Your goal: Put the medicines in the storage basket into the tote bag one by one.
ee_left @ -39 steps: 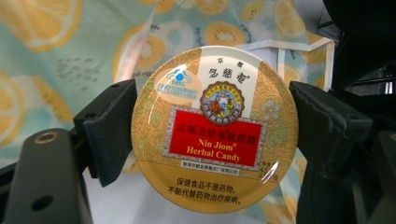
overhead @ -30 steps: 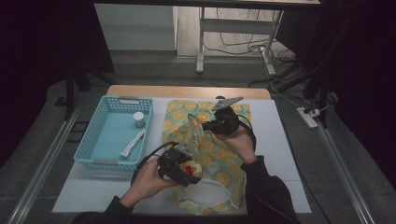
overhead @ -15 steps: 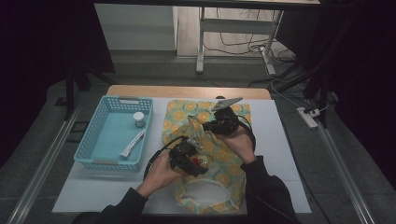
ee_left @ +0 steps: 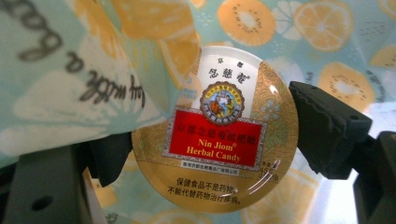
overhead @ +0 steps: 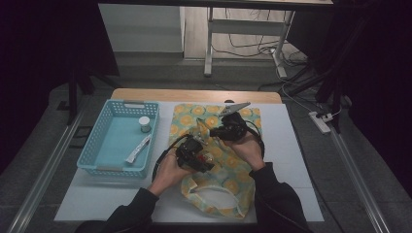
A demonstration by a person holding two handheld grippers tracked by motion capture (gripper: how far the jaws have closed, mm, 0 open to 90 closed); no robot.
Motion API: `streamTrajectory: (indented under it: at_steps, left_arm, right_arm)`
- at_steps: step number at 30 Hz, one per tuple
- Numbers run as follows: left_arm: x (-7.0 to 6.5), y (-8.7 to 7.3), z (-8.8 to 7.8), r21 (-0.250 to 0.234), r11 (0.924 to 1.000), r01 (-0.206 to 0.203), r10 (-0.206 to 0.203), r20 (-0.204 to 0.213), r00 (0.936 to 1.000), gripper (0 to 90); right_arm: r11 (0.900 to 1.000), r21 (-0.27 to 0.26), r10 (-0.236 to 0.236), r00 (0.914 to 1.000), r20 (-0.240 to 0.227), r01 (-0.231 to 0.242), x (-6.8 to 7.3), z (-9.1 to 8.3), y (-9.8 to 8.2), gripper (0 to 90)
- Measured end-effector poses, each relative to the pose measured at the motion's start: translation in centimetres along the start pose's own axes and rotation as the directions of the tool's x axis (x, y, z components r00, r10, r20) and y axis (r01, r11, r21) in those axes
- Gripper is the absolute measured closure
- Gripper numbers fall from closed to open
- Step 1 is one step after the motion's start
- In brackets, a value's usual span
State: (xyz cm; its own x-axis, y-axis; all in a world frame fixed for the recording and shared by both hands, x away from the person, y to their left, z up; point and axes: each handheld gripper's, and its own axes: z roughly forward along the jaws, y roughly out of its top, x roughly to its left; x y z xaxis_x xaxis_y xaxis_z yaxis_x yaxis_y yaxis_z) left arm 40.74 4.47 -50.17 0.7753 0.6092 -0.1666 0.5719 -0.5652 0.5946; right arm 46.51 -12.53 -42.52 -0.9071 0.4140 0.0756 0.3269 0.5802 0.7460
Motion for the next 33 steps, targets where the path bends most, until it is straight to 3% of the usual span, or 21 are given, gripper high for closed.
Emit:
streamTrajectory:
  at_steps: [11,23,33]
  left_arm:
    - [1.1,0.6,1.1,-0.010,0.9999,0.001,-0.002,-0.028,0.9996,20.1]
    - [1.6,0.8,2.5,-0.008,1.0000,0.004,-0.005,-0.028,0.9996,19.7]
    - [1.0,0.6,1.3,-0.017,0.9997,-0.016,0.016,-0.015,0.9997,13.0]
  right_arm:
    - [1.000,0.003,0.010,0.9999,0.008,-0.010,-0.4,0.2,-0.3,90.0]
    - [1.000,0.016,0.014,0.9997,0.021,-0.015,-0.7,0.5,-0.5,90.0]
    - [1.000,0.010,0.017,0.9997,0.020,-0.017,-0.7,0.4,-0.5,90.0]
